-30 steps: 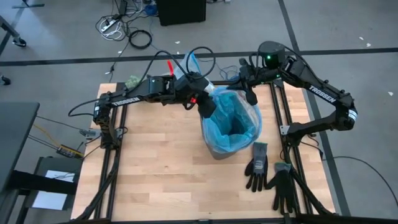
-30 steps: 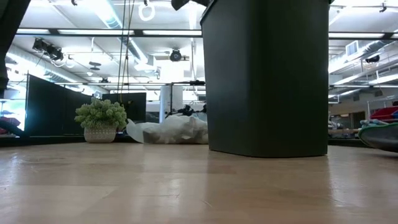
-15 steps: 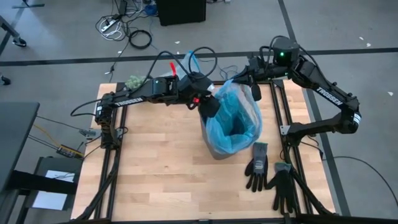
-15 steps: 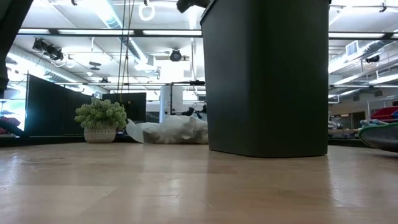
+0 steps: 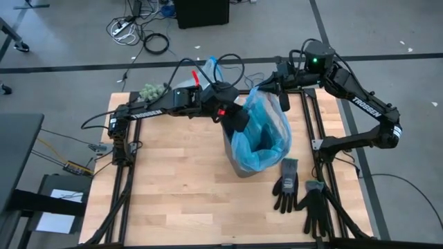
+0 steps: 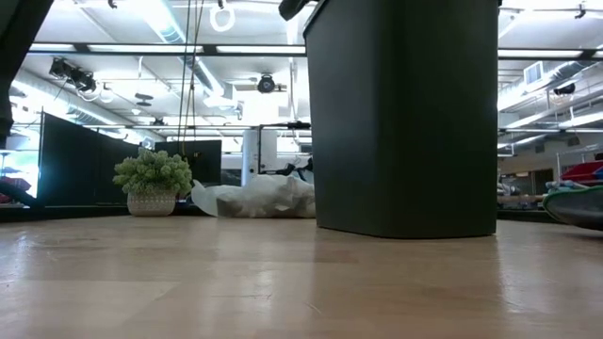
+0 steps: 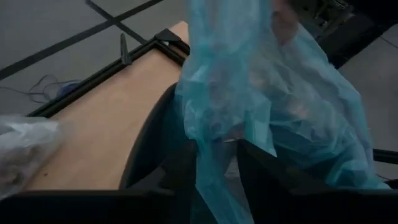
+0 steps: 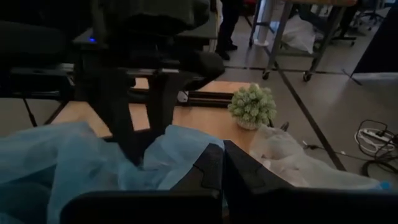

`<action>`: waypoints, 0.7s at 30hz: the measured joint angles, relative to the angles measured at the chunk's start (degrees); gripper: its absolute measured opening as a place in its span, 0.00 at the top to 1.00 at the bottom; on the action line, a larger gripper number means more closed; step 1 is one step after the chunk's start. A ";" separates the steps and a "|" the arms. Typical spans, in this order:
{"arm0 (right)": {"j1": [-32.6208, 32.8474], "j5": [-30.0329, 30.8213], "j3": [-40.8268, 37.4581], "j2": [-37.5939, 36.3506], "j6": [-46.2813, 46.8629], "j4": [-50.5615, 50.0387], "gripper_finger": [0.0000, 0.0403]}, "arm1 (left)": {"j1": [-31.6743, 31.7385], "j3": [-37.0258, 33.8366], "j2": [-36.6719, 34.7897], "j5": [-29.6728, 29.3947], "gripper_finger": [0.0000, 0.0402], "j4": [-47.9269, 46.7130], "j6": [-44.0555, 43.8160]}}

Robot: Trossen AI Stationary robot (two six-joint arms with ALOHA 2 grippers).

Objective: Place trash/remove bag and relplace
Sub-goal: Insert the new blue trash bag into the trash bin

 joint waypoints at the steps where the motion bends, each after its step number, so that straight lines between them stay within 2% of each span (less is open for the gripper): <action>1: 0.03 -0.48 0.00 0.01 0.41 0.28 1.00 | 0.00 0.00 0.00 -0.08 0.68 0.01 0.03; 4: 0.03 -1.81 0.00 0.02 1.22 0.90 1.00 | 0.04 0.00 0.00 -0.25 0.73 -1.37 -2.33; 8: 0.03 -1.89 0.00 0.02 1.34 -0.31 1.00 | 0.04 0.00 -0.04 -0.89 0.96 -4.34 -2.24; 15: 0.03 -2.88 0.00 0.02 1.30 -3.14 1.00 | -0.63 0.12 -0.88 -3.40 0.99 -8.72 -5.23; 21: 0.04 -2.86 0.00 0.02 1.42 -3.09 1.00 | -1.48 4.72 -1.14 -6.53 0.99 -11.56 -4.92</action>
